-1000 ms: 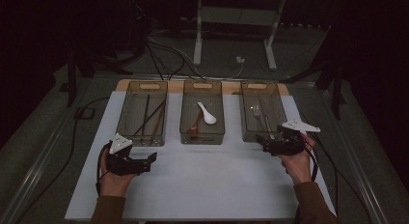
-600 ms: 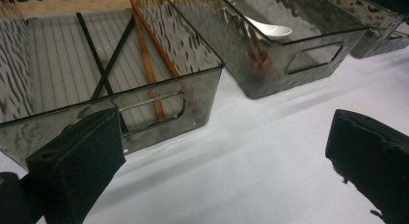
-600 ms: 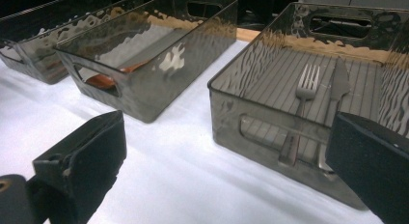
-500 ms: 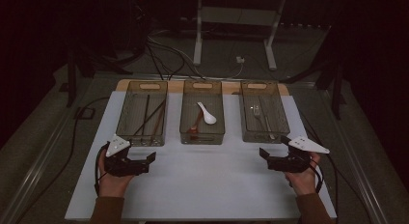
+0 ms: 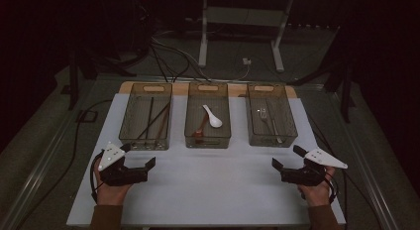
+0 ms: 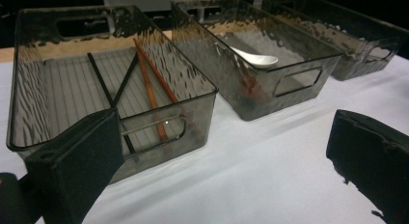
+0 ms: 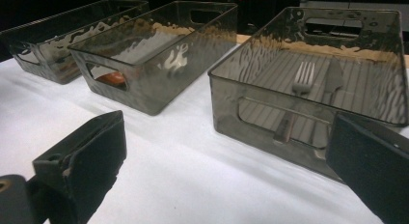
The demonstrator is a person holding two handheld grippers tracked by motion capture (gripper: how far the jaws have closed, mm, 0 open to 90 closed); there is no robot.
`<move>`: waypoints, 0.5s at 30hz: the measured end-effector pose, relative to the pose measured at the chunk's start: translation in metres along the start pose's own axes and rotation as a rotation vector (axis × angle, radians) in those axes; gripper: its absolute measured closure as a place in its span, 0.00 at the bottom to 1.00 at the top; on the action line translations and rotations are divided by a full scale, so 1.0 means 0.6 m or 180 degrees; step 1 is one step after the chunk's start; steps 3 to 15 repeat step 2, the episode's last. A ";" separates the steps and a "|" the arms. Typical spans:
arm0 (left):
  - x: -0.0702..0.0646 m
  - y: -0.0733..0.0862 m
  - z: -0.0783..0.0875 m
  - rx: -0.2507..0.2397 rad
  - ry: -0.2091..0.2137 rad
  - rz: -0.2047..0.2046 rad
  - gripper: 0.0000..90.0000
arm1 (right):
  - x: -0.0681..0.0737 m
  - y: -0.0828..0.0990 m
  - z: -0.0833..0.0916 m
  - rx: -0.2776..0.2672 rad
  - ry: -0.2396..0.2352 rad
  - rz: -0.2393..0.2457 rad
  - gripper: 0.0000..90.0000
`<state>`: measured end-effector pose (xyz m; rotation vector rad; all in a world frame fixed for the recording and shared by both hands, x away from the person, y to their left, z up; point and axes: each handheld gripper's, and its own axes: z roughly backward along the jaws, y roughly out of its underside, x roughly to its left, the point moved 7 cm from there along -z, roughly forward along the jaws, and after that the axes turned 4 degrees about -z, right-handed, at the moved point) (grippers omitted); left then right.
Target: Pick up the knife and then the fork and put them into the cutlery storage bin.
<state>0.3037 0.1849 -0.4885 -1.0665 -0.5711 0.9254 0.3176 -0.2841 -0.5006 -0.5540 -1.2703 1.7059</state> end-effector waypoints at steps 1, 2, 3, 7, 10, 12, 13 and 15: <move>0.001 0.000 0.001 -0.0008 -0.0006 -0.0001 0.01 | -0.001 0.001 0.001 -0.0002 -0.0006 -0.0011 0.01; 0.002 -0.001 0.002 -0.0017 -0.0012 0.0004 0.01 | -0.002 0.001 0.002 -0.0004 -0.0004 -0.0015 0.01; 0.002 -0.001 0.002 -0.0017 -0.0012 0.0004 0.01 | -0.002 0.001 0.002 -0.0004 -0.0004 -0.0015 0.01; 0.002 -0.001 0.002 -0.0017 -0.0012 0.0004 0.01 | -0.002 0.001 0.002 -0.0004 -0.0004 -0.0015 0.01; 0.002 -0.001 0.002 -0.0017 -0.0012 0.0004 0.01 | -0.002 0.001 0.002 -0.0004 -0.0004 -0.0015 0.01; 0.002 -0.001 0.002 -0.0017 -0.0012 0.0004 0.01 | -0.002 0.001 0.002 -0.0004 -0.0004 -0.0015 0.01; 0.002 -0.001 0.002 -0.0017 -0.0012 0.0004 0.01 | -0.002 0.001 0.002 -0.0004 -0.0004 -0.0015 0.01; 0.002 -0.001 0.002 -0.0017 -0.0012 0.0004 0.01 | -0.002 0.001 0.002 -0.0004 -0.0004 -0.0015 0.01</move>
